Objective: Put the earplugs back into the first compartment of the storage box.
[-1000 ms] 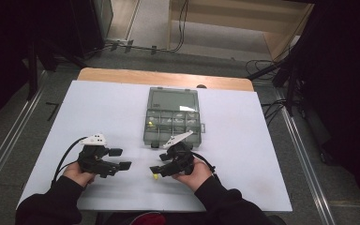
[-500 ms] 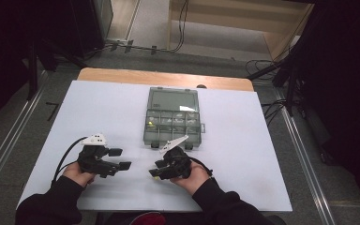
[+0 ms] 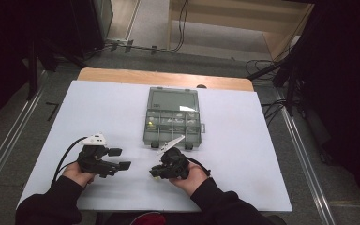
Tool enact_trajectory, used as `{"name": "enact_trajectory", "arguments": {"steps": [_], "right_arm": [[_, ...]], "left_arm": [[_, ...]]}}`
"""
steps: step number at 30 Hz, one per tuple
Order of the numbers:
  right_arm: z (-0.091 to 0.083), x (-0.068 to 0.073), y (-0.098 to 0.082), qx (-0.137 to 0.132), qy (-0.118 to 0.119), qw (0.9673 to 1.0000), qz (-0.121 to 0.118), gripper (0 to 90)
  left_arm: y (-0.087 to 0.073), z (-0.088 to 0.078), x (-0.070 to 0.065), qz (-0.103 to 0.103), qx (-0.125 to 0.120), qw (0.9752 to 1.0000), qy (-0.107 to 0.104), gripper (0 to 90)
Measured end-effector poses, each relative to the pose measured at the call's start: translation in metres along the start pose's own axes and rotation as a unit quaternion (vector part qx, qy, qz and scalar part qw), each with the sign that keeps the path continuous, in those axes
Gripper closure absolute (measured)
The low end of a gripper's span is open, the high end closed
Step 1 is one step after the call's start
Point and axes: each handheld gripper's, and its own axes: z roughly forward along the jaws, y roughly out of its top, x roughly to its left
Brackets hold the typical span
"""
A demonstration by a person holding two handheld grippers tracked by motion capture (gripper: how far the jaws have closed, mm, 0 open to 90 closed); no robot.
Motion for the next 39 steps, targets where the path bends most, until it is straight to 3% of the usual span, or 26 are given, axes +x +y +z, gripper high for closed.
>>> {"name": "enact_trajectory", "arguments": {"steps": [19, 39], "right_arm": [[-0.026, -0.016, 0.008, -0.036, 0.004, 0.999, 0.027, 78.1], [-0.055, -0.033, 0.03, -0.085, 0.001, 0.9961, 0.024, 78.1]], "left_arm": [[-0.004, -0.004, 0.0, -0.003, -0.001, 1.0, 0.003, 27.4], [-0.017, -0.008, -0.004, -0.011, 0.001, 0.9998, 0.016, 27.4]]}}
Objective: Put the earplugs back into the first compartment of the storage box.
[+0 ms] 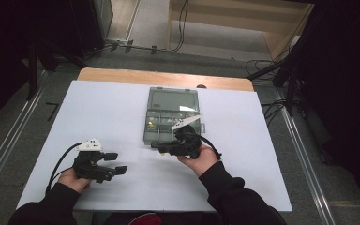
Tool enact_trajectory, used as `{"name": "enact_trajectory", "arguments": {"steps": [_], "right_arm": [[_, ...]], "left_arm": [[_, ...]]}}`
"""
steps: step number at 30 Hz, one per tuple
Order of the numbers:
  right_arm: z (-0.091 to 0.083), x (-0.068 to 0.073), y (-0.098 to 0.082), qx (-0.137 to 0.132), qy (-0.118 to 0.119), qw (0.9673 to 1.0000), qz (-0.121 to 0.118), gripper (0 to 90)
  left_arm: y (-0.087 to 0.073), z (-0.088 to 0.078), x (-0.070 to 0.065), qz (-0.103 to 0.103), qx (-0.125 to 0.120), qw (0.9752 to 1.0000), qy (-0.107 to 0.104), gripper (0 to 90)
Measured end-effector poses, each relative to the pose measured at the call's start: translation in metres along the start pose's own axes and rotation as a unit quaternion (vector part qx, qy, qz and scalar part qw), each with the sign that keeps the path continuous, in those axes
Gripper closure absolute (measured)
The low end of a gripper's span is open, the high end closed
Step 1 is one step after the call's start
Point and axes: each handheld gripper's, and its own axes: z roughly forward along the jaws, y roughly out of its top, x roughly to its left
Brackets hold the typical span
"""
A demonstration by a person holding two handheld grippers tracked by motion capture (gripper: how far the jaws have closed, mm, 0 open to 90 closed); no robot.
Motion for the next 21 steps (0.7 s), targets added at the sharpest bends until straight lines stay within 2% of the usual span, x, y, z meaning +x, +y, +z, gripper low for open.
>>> {"name": "enact_trajectory", "arguments": {"steps": [9, 21], "right_arm": [[0.002, -0.003, 0.011, 0.002, 0.004, 1.0, -0.005, 78.1], [0.006, -0.004, 0.023, 0.0, 0.007, 1.0, 0.0, 78.0]], "left_arm": [[-0.004, -0.002, -0.001, -0.002, 0.001, 1.0, 0.007, 27.4], [-0.003, 0.0, -0.002, -0.001, 0.002, 1.0, 0.003, 27.4]]}}
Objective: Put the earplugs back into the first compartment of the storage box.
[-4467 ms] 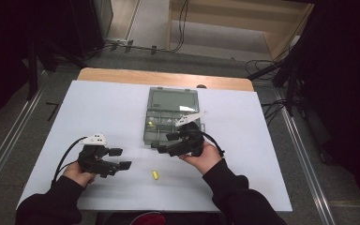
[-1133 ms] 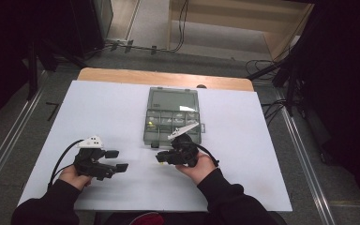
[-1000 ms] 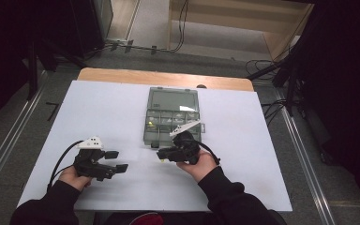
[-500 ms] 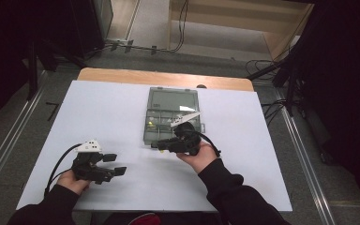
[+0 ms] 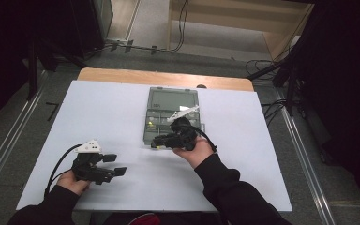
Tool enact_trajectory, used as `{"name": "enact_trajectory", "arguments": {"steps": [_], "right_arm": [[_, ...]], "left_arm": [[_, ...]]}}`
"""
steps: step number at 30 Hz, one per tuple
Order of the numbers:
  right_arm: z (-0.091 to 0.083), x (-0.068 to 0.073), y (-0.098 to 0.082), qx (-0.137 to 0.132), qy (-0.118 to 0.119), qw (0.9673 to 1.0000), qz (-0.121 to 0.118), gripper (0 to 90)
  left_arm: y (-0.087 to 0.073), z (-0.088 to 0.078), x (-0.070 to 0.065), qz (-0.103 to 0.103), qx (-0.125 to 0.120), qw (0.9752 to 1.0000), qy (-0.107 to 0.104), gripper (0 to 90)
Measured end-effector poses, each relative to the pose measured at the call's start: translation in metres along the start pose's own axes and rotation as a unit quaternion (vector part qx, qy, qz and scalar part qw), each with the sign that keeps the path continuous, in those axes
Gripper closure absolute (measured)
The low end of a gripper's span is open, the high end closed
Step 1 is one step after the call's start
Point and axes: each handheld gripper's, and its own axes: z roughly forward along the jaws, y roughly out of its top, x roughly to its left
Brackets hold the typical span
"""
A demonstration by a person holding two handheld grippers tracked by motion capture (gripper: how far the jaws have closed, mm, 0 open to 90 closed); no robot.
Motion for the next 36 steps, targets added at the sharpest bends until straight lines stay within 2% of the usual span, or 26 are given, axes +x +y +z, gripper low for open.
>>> {"name": "enact_trajectory", "arguments": {"steps": [6, 22, 36], "right_arm": [[0.0, 0.0, 0.009, -0.002, -0.002, 1.0, -0.004, 77.9], [-0.001, -0.015, 0.034, -0.013, -0.013, 0.9998, 0.002, 77.9], [0.005, -0.03, 0.054, -0.02, -0.025, 0.9994, 0.009, 77.9]], "left_arm": [[0.0, -0.001, 0.0, -0.002, -0.002, 1.0, 0.003, 27.5], [-0.001, -0.001, 0.0, -0.002, -0.002, 1.0, 0.002, 27.4], [-0.001, -0.001, 0.001, -0.001, -0.003, 1.0, 0.002, 27.5]]}}
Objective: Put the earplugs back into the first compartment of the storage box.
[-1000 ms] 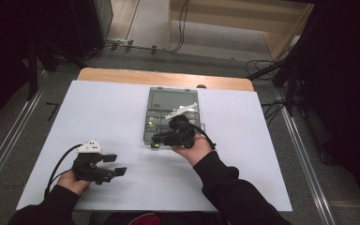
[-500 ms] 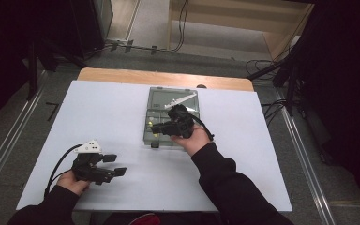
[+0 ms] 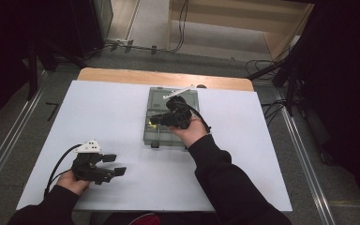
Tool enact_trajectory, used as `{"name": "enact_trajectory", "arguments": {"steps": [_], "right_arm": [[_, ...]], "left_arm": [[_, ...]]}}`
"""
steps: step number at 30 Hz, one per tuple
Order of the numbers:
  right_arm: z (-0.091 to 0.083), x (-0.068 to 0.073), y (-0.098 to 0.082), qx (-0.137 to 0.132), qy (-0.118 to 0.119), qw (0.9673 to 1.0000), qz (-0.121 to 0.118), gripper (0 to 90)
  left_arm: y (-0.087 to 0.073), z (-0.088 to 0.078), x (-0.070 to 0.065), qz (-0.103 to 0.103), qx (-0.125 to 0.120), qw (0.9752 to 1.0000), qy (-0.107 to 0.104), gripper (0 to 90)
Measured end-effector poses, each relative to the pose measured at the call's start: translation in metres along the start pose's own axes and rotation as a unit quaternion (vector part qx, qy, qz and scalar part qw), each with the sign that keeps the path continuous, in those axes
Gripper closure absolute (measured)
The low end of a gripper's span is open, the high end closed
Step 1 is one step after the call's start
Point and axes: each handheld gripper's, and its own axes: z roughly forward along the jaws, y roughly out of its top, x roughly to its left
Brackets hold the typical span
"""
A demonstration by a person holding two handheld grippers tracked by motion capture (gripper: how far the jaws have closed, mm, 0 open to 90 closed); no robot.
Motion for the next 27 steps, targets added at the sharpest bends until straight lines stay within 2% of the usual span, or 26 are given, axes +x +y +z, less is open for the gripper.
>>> {"name": "enact_trajectory", "arguments": {"steps": [10, 17, 22, 27], "right_arm": [[0.01, -0.017, 0.012, -0.003, -0.004, 0.9999, 0.012, 77.6], [0.024, -0.029, 0.018, -0.004, -0.024, 0.9996, 0.01, 77.2], [0.032, -0.04, 0.018, -0.008, -0.031, 0.9992, 0.022, 77.0], [0.039, -0.042, 0.017, -0.002, -0.034, 0.999, 0.029, 76.7]], "left_arm": [[0.0, 0.0, -0.001, 0.002, 0.002, 1.0, -0.001, 27.4], [0.0, -0.001, -0.001, 0.004, 0.004, 1.0, -0.003, 27.4], [-0.001, -0.001, 0.0, 0.002, -0.001, 1.0, -0.002, 27.5], [-0.001, -0.001, 0.001, 0.004, 0.0, 1.0, -0.001, 27.4]]}}
